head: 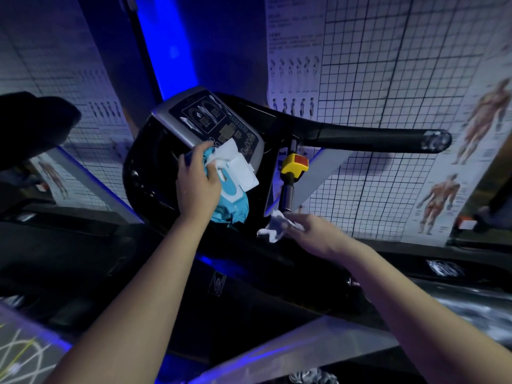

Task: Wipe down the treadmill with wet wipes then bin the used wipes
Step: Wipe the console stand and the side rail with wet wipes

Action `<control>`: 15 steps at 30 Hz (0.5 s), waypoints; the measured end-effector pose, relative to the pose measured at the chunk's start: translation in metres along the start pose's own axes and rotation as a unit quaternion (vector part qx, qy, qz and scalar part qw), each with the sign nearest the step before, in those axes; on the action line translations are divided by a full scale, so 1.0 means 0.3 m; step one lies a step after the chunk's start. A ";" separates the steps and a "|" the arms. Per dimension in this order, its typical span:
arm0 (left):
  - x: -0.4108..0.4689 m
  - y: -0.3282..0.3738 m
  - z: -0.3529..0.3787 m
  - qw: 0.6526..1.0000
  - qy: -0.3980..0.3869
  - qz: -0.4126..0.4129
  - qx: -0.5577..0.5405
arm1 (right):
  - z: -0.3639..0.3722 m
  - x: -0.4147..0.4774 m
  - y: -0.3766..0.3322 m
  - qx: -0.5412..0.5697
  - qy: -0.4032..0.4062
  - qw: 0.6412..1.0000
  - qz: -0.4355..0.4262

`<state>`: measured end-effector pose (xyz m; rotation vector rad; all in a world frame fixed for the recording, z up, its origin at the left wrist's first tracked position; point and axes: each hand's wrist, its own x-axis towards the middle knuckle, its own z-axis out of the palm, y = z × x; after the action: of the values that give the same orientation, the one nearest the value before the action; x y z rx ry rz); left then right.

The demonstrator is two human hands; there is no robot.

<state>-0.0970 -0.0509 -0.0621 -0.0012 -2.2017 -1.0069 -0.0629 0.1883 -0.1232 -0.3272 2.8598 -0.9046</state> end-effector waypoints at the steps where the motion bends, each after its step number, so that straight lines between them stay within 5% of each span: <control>1: -0.015 0.013 0.008 1.000 0.001 0.008 -0.001 | 0.005 -0.009 -0.019 -0.011 -0.025 1.000 -0.008; 9: -0.061 0.005 0.072 1.000 0.003 0.007 0.002 | 0.030 0.117 -0.053 -0.058 -0.161 0.985 -0.033; 15: -0.063 -0.008 0.079 0.999 0.039 -0.008 -0.009 | 0.068 0.271 0.009 -0.126 -0.174 0.976 -0.028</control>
<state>-0.0977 -0.0317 -0.0856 0.0472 -2.1251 -1.0190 -0.1385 0.1594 -0.1455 -0.5348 2.6431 -0.4336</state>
